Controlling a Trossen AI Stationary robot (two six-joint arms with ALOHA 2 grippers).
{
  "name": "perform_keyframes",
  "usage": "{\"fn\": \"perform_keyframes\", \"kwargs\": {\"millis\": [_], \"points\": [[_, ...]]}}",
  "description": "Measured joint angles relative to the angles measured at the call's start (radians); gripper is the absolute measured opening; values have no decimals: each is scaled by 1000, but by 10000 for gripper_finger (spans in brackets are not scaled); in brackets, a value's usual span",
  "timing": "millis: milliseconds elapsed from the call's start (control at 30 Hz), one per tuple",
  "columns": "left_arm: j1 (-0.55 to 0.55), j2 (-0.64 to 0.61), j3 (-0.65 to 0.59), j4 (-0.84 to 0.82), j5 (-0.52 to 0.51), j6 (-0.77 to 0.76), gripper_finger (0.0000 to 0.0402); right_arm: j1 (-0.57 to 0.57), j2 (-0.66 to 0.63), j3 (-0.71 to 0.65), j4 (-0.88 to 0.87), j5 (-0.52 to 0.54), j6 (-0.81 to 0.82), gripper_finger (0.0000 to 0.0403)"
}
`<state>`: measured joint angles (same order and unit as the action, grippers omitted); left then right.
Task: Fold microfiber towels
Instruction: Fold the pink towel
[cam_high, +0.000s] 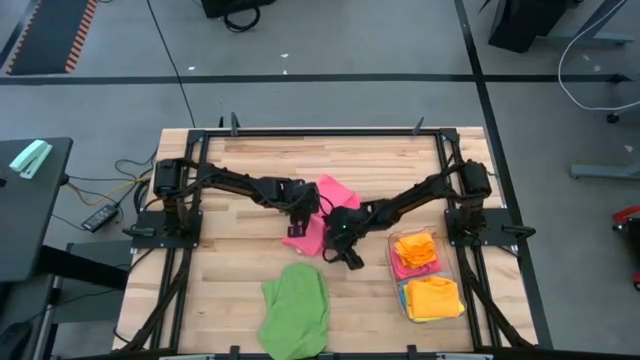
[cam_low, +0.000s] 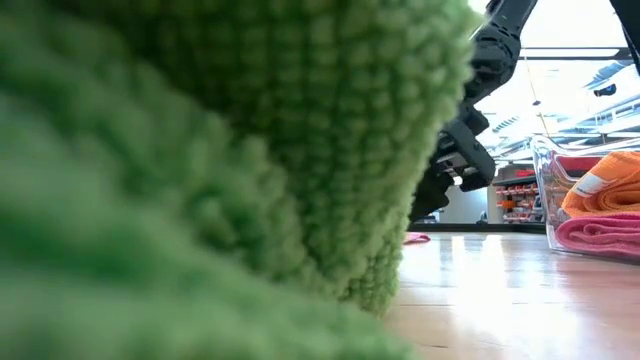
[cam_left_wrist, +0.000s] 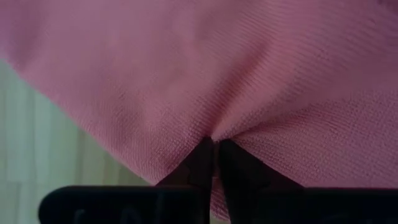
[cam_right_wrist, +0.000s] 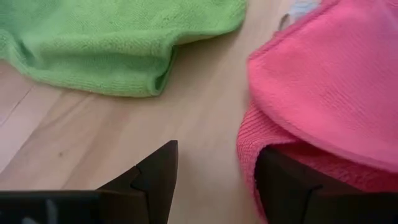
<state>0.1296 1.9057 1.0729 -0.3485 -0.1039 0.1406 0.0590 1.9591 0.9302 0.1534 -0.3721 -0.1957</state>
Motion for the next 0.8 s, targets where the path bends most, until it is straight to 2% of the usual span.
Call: {"fn": "perform_keyframes", "kwargs": {"millis": [200,433,567,800], "points": [[12,0,0,-6,1,-2,28,45,-38,-3,-43,14,30,204],[16,1,0,-18,-4,-1,31,127,-80,-9,-133,-12,-41,204],[14,1,0,-19,-8,-1,25,117,-85,-6,-178,39,-13,204],[3,1,0,-21,-10,0,25,73,-137,-8,-199,64,91,204]]}}
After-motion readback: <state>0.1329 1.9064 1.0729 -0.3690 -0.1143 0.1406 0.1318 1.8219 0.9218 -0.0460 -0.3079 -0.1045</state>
